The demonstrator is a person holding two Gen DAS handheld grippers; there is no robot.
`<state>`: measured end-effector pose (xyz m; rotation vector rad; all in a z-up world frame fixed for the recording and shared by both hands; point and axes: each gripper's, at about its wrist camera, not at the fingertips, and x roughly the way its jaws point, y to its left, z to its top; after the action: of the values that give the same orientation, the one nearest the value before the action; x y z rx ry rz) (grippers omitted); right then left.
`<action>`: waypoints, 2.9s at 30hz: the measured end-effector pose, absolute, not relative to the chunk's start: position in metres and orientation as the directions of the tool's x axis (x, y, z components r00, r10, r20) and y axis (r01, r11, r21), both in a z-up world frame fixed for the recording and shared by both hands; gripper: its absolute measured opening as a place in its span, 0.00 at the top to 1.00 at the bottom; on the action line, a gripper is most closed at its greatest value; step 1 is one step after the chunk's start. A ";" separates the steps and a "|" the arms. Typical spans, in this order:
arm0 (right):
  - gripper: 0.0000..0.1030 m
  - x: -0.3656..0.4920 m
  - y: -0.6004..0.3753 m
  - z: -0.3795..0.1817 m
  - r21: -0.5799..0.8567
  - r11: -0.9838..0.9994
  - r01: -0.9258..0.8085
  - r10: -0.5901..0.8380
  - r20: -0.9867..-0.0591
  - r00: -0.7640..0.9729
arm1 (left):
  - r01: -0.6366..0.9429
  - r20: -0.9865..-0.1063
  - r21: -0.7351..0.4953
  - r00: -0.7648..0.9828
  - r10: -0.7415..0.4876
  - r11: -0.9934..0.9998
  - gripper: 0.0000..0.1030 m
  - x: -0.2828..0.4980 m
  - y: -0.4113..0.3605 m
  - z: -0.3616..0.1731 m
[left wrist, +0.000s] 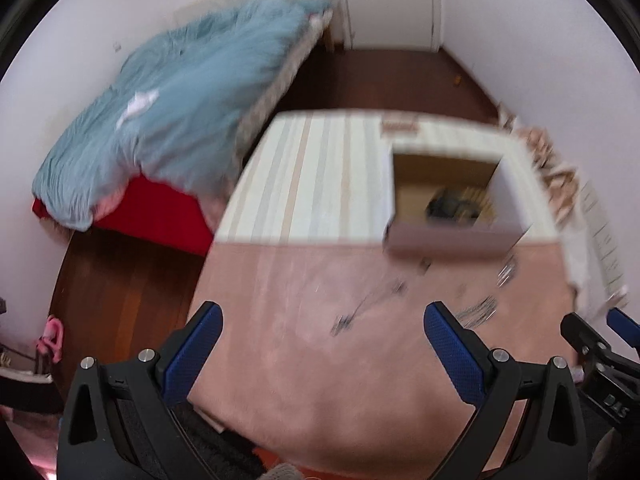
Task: Organize jewelry
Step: 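Withdraw both tools from the box back over the table, then grasp the small black ring with the right gripper, then grasp the silver chain bracelet with the left gripper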
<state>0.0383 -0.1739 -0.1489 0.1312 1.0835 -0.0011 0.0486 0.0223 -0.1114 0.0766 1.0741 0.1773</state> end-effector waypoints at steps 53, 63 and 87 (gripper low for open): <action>0.88 0.051 -0.168 -0.245 0.058 0.997 0.052 0.025 -0.869 0.493 | 0.004 -0.959 -0.003 0.283 -0.004 1.000 0.01 0.079 -0.009 -0.229; 0.88 0.053 -0.206 -0.237 0.074 0.986 0.149 -0.012 -0.863 0.505 | 0.039 -0.962 -0.143 0.230 -0.148 0.989 0.21 0.106 -0.053 -0.245; 0.88 0.057 -0.224 -0.210 0.234 0.949 0.209 0.088 -0.839 0.537 | 0.109 -0.909 -0.210 0.343 -0.235 0.972 0.95 0.080 -0.033 -0.183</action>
<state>0.0570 -0.2238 -0.2096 0.3252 1.0062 -0.0735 0.0803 -0.0332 -0.1834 -0.1194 1.2005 -0.2245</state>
